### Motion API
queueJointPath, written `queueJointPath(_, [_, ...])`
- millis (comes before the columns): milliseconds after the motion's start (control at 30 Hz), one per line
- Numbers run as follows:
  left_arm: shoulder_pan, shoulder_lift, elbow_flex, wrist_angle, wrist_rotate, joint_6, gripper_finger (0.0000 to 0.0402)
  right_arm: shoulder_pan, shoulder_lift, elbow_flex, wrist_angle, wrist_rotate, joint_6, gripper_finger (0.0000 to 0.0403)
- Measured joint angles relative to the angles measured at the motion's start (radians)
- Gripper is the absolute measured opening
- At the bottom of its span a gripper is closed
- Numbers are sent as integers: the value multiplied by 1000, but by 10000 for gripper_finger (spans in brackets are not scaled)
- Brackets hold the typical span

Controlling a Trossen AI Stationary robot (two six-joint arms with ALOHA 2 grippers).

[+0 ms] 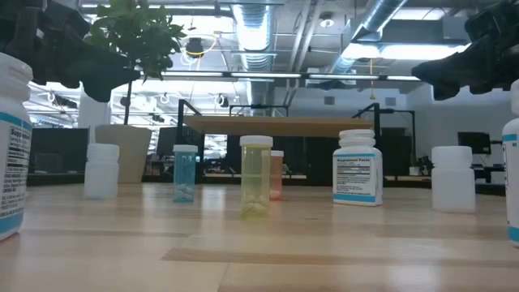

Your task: Pick and place medicine bottles onto shelf by color

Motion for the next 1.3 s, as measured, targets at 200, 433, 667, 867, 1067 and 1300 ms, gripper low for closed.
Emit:
queueJointPath(200, [0, 0, 0, 0, 0, 0, 199, 0, 0, 0, 0, 0, 0, 98])
queueJointPath(433, [0, 0, 0, 0, 0, 0, 199, 0, 0, 0, 0, 0, 0, 98])
queueJointPath(667, [0, 0, 0, 0, 0, 0, 199, 0, 0, 0, 0, 0, 0, 98])
queueJointPath(867, [0, 0, 0, 0, 0, 0, 199, 0, 0, 0, 0, 0, 0, 98])
queueJointPath(1067, [0, 0, 0, 0, 0, 0, 199, 0, 0, 0, 0, 0, 0, 98])
queueJointPath(1300, [0, 0, 0, 2, -7, -19, 199, 0, 0, 0, 1, 7, -1, 98])
